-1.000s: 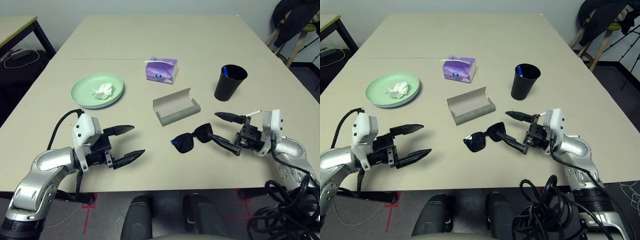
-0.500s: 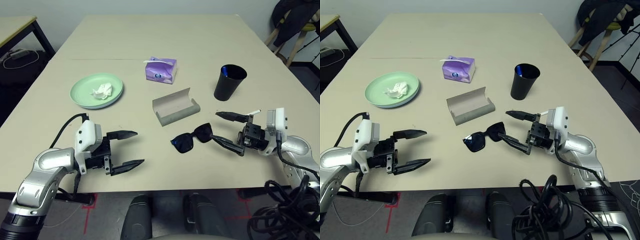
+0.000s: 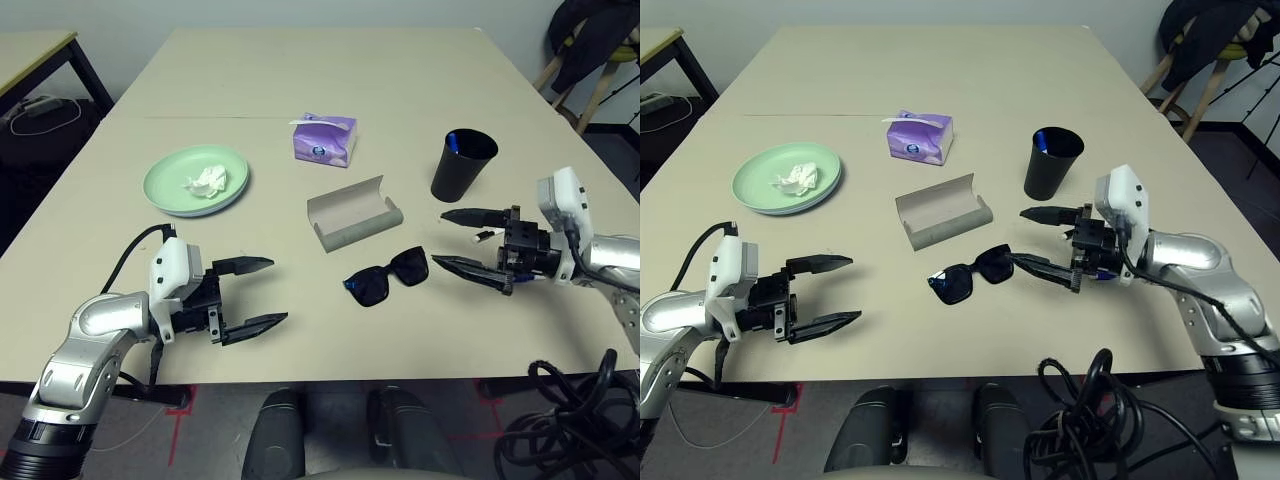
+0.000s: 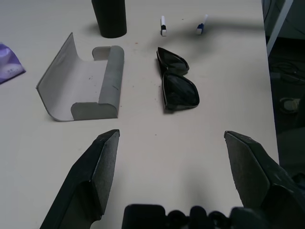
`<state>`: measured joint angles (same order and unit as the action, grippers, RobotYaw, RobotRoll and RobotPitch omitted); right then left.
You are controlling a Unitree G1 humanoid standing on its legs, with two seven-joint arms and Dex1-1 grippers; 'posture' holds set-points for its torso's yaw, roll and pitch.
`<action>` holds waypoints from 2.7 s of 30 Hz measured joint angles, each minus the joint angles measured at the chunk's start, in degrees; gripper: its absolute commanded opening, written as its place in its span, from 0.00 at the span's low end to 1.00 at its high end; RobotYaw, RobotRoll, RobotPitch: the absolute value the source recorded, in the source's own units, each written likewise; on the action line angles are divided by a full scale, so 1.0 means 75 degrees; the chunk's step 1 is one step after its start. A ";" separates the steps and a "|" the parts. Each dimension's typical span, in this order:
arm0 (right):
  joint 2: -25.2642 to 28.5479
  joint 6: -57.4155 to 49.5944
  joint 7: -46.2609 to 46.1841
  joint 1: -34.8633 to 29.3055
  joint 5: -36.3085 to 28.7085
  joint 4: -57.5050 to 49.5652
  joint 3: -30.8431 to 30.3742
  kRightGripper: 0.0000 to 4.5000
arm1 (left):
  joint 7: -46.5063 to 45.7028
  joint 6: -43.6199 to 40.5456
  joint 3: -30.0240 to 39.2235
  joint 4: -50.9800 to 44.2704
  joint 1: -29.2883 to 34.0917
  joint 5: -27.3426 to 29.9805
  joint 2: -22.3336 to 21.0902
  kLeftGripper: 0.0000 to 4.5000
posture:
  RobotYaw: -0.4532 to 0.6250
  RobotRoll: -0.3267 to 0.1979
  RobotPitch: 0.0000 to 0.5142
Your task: Organize and tidy the items on the table.
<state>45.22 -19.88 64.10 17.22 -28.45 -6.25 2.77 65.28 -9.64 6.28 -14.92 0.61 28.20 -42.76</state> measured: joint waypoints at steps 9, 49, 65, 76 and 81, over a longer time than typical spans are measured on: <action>0.0290 -0.0394 -0.0262 0.0235 0.0907 -0.0419 -0.0608 1.00 | -0.0305 -0.0057 0.0066 -0.0005 -0.0201 0.0135 0.0167 0.99 | 0.54 0.62 0.18; -0.0230 0.0032 0.2924 0.5023 0.3886 0.0745 -0.4463 1.00 | -0.0854 -0.0858 0.0207 -0.0922 -0.0238 0.0520 0.0287 0.99 | 0.59 0.62 0.20; -0.0902 0.1170 0.3544 0.5399 0.5123 0.1746 -0.5088 1.00 | -0.1044 -0.0882 0.0209 -0.0954 -0.0230 0.0557 0.0335 0.99 | 0.61 0.62 0.20; -0.1070 0.1324 0.3702 0.5338 0.5517 0.1748 -0.5093 1.00 | -0.1120 -0.0882 0.0195 -0.0986 -0.0231 0.0556 0.0357 0.99 | 0.62 0.62 0.20; -0.1125 0.1324 0.3685 0.5219 0.5745 0.1728 -0.5125 1.00 | -0.1164 -0.0882 0.0166 -0.0991 -0.0231 0.0554 0.0414 0.99 | 0.62 0.62 0.20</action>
<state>36.78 -9.95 91.74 56.36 14.64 6.71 -35.67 56.55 -16.26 7.53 -22.35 -1.12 32.36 -39.65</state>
